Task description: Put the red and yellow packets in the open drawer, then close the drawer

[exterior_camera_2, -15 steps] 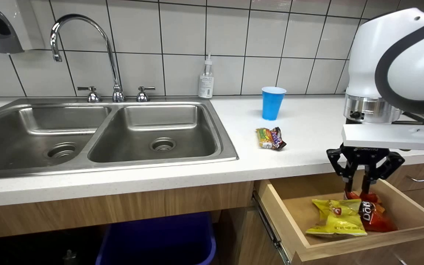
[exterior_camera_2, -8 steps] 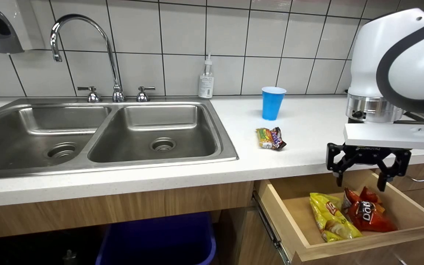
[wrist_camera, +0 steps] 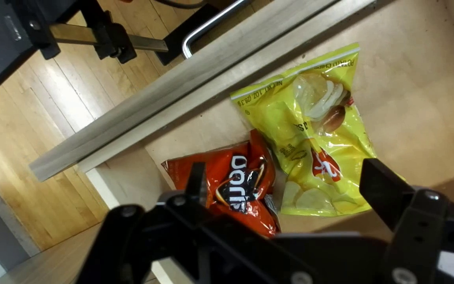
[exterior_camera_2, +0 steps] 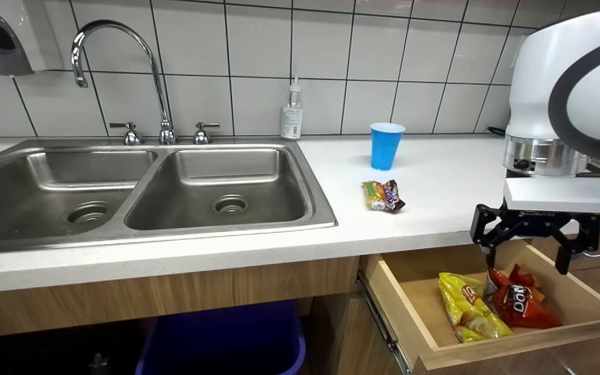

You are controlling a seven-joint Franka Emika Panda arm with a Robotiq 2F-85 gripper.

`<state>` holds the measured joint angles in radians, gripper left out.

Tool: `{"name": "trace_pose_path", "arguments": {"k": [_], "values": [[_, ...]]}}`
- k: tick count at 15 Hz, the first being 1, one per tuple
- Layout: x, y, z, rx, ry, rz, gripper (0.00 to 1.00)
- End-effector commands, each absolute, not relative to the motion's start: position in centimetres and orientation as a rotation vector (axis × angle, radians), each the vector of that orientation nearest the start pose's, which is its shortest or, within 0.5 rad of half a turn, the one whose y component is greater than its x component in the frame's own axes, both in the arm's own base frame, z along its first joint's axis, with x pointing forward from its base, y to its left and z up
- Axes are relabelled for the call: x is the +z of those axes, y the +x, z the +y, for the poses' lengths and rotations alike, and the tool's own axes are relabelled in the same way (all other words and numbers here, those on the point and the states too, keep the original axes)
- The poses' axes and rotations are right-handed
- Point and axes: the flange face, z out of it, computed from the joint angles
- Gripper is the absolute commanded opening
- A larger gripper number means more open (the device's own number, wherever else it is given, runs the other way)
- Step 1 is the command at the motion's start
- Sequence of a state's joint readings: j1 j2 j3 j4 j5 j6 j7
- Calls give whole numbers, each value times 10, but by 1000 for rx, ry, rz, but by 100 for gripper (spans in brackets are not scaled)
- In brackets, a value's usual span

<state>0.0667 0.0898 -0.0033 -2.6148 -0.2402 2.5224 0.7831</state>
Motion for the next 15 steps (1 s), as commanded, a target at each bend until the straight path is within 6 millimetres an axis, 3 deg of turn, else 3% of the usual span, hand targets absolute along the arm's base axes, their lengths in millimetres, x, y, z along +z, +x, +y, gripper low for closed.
{"name": "trace_pose_path", "arguments": {"k": [1,7,15], "values": [[217,397,18,262,-3233,759,100],[217,377,4,369,-3274,615,100],[206,358,-8,455,-3280,567,100]]}}
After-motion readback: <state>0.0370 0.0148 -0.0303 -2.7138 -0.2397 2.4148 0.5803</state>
